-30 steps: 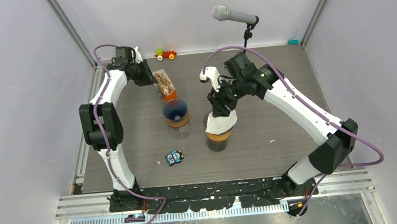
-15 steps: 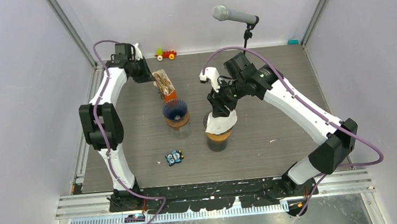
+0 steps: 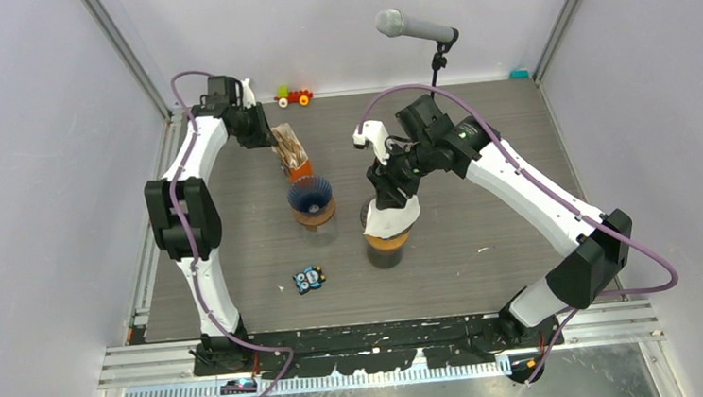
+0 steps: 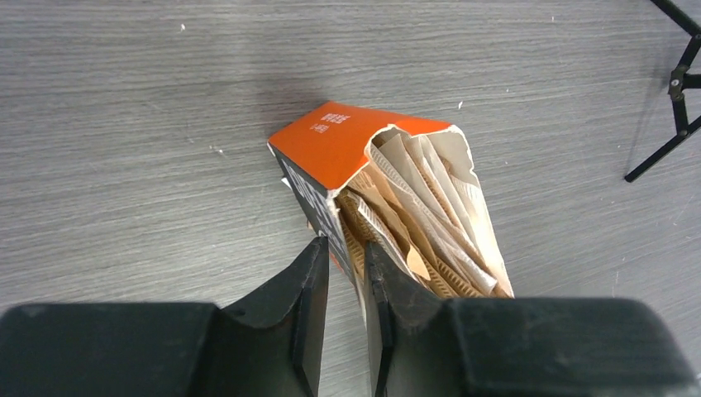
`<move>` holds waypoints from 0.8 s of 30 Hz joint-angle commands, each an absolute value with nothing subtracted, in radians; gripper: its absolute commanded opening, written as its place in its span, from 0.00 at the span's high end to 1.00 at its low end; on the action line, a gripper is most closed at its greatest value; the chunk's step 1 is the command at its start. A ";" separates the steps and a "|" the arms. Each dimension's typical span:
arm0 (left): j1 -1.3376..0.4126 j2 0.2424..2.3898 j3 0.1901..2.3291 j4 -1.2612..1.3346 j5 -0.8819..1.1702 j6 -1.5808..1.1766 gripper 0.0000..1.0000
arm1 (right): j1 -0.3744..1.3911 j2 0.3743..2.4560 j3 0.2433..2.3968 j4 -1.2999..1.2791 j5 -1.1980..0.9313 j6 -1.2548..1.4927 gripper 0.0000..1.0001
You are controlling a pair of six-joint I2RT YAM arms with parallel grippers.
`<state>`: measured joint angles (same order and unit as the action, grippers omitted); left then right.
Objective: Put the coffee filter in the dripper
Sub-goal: Move the coffee filter holder to the center of the board.
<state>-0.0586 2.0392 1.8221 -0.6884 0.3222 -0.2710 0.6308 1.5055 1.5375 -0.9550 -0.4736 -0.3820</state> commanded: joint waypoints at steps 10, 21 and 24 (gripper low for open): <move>-0.071 2.032 1.877 -0.735 0.321 -0.230 0.92 | 0.626 1.479 1.537 -0.921 -0.485 -0.371 0.46; -0.049 2.092 2.075 -1.032 0.297 -0.010 1.00 | 0.627 1.466 1.523 -0.914 -0.481 -0.371 0.46; -0.034 2.093 2.077 -1.065 0.280 0.051 1.00 | 0.627 1.468 1.523 -0.913 -0.481 -0.370 0.46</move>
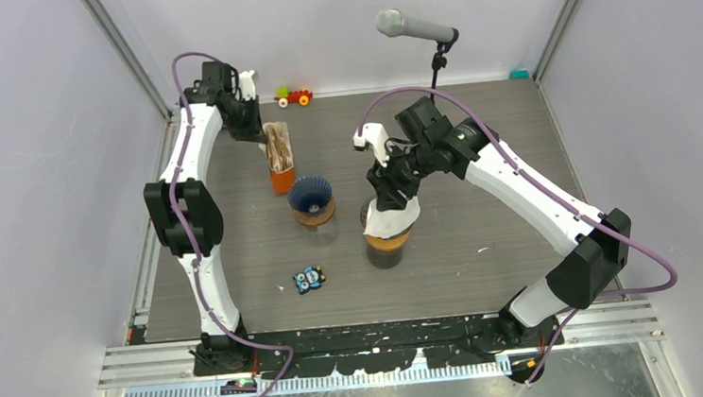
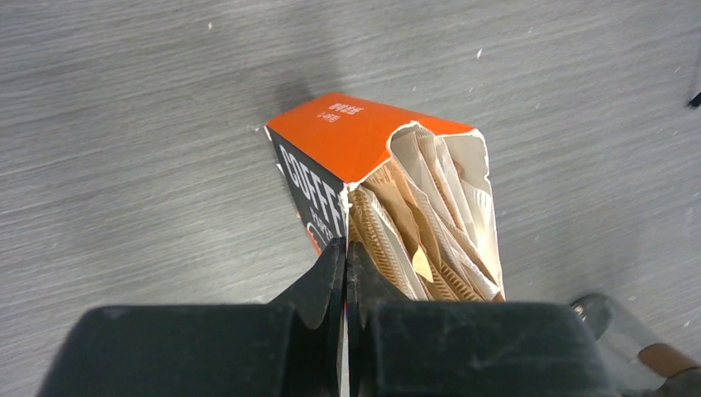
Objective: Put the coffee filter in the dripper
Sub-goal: Move the coffee filter holder to the center of the board.
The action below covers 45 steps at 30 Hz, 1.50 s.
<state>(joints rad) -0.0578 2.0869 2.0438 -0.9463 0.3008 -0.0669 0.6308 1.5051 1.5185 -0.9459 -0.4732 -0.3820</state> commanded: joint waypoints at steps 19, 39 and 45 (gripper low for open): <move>0.038 2.083 1.997 -1.046 0.350 0.186 0.83 | 0.627 1.491 1.532 -0.916 -0.481 -0.370 0.46; 0.039 1.938 2.037 -1.025 0.259 0.219 0.43 | 0.627 1.472 1.550 -0.915 -0.500 -0.363 0.46; 0.038 1.896 1.985 -1.026 0.292 0.217 0.46 | 0.627 1.474 1.567 -0.928 -0.511 -0.359 0.46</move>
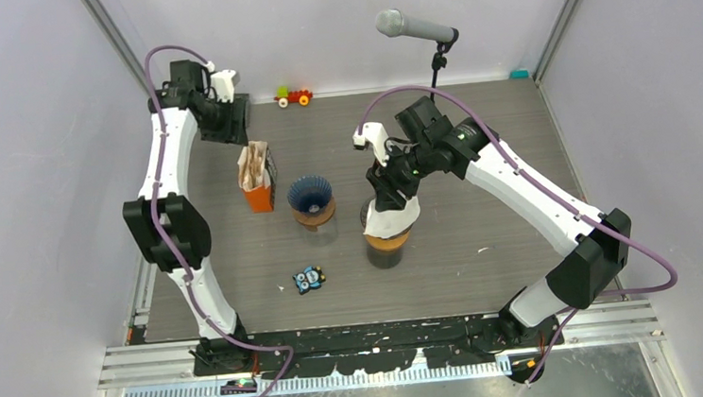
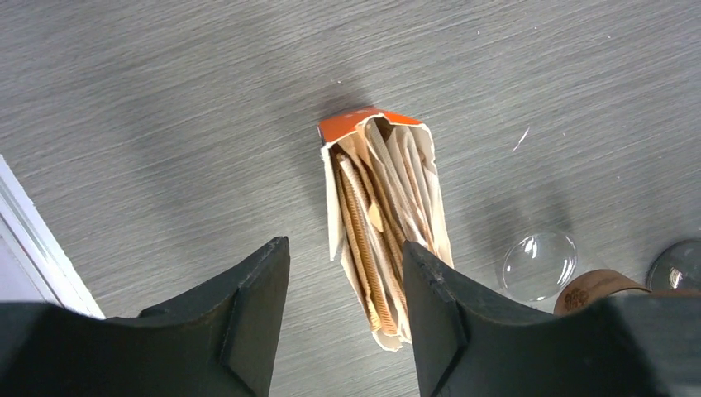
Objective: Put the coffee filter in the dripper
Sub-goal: Move the coffee filter holder to the center of the board, then pick up the coffee filter from the coffee filter holder.
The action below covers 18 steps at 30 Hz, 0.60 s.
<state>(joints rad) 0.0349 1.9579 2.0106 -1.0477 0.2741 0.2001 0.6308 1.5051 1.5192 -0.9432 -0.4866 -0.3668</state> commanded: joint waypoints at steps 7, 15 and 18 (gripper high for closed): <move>0.038 1.836 1.910 -1.052 0.302 0.235 0.60 | 0.627 1.476 1.562 -0.928 -0.507 -0.361 0.46; 0.038 1.796 1.812 -1.054 0.282 0.271 0.65 | 0.626 1.473 1.553 -0.924 -0.507 -0.363 0.46; 0.038 1.798 1.799 -1.051 0.281 0.273 0.65 | 0.627 1.470 1.550 -0.924 -0.507 -0.362 0.46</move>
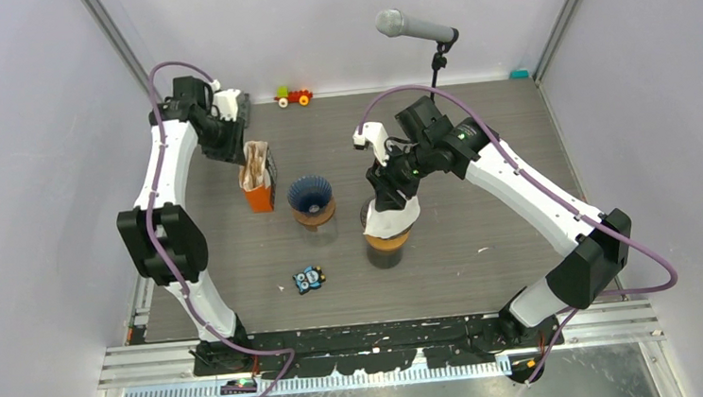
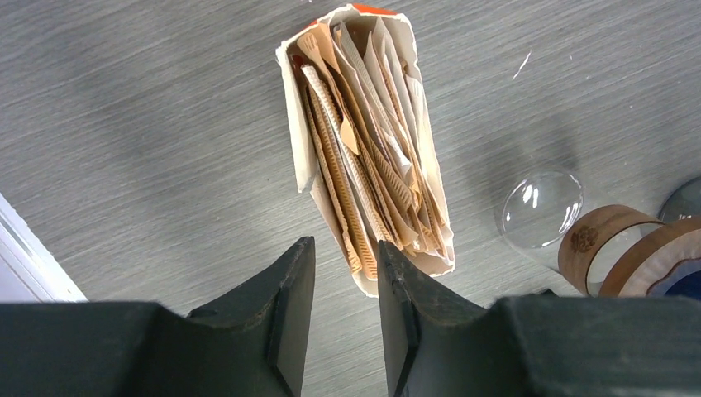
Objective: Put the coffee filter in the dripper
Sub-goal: Pick up the coffee filter from the coffee filter holder.
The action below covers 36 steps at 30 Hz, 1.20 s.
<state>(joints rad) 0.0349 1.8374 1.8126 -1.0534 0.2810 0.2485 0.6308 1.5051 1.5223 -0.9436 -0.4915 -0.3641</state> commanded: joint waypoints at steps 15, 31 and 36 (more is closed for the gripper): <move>0.038 1.843 1.781 -1.056 0.268 0.278 0.68 | 0.626 1.462 1.539 -0.918 -0.502 -0.364 0.46; 0.037 1.863 1.761 -1.059 0.291 0.275 0.77 | 0.627 1.462 1.540 -0.917 -0.503 -0.364 0.46; 0.037 1.871 1.788 -1.075 0.297 0.274 0.88 | 0.627 1.460 1.537 -0.917 -0.503 -0.365 0.46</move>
<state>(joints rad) 0.0349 1.8679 1.7588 -1.0580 0.2737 0.2695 0.6308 1.5032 1.5223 -0.9432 -0.4915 -0.3641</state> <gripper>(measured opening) 0.156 0.541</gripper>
